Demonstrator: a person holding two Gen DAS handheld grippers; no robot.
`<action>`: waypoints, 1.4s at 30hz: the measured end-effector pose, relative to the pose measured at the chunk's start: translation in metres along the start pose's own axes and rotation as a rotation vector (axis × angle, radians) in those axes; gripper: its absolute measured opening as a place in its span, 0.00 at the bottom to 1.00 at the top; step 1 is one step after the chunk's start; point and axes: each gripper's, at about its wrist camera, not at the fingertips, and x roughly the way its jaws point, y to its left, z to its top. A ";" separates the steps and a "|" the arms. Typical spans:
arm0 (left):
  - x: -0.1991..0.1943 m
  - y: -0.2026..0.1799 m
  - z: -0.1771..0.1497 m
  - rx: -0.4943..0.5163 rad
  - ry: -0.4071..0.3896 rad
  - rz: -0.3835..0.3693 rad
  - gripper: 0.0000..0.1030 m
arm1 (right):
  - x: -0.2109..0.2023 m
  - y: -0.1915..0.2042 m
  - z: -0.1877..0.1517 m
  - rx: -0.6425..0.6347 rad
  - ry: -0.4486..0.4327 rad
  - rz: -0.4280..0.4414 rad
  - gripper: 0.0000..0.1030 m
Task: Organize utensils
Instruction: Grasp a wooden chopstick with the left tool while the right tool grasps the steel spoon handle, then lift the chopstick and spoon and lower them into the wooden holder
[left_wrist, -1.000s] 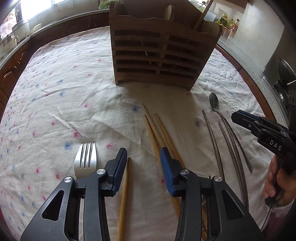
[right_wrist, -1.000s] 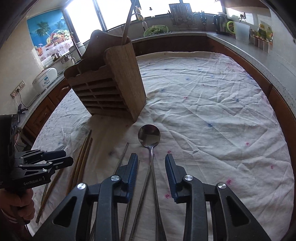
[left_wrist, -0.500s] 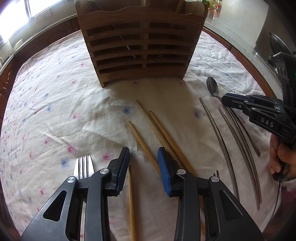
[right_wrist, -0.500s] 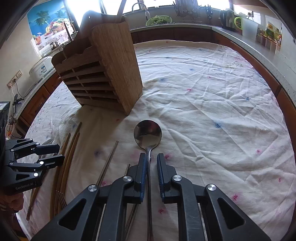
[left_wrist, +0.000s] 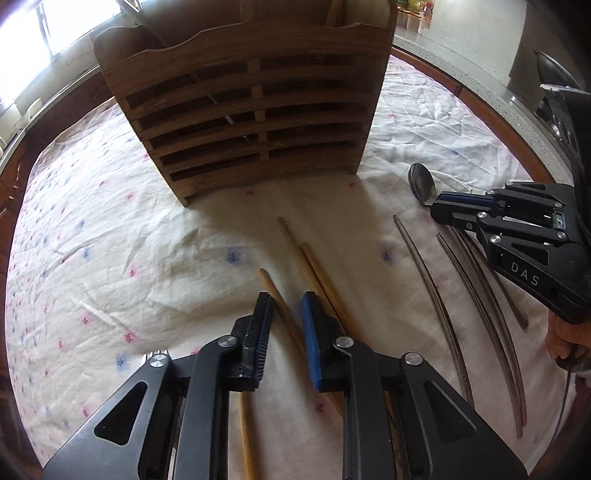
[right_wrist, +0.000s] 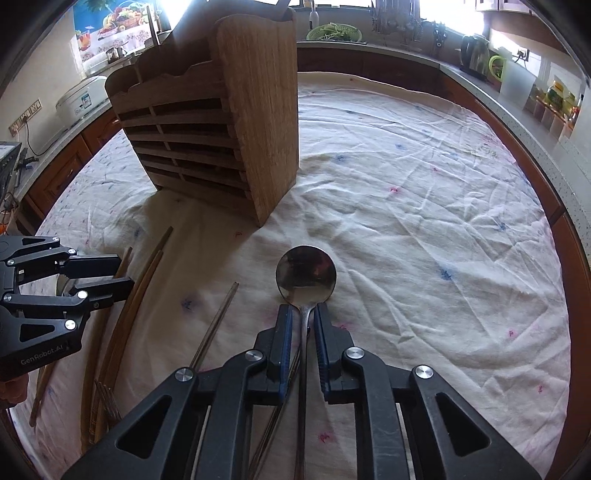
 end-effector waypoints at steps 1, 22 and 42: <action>0.000 -0.002 0.001 0.003 -0.001 0.005 0.10 | 0.000 0.000 0.001 -0.002 -0.002 -0.002 0.04; 0.003 -0.016 0.004 0.100 0.044 0.017 0.06 | -0.006 -0.023 -0.007 0.125 0.021 0.096 0.06; -0.003 -0.015 -0.006 0.091 0.013 0.034 0.04 | -0.008 -0.016 -0.010 0.073 0.020 0.037 0.04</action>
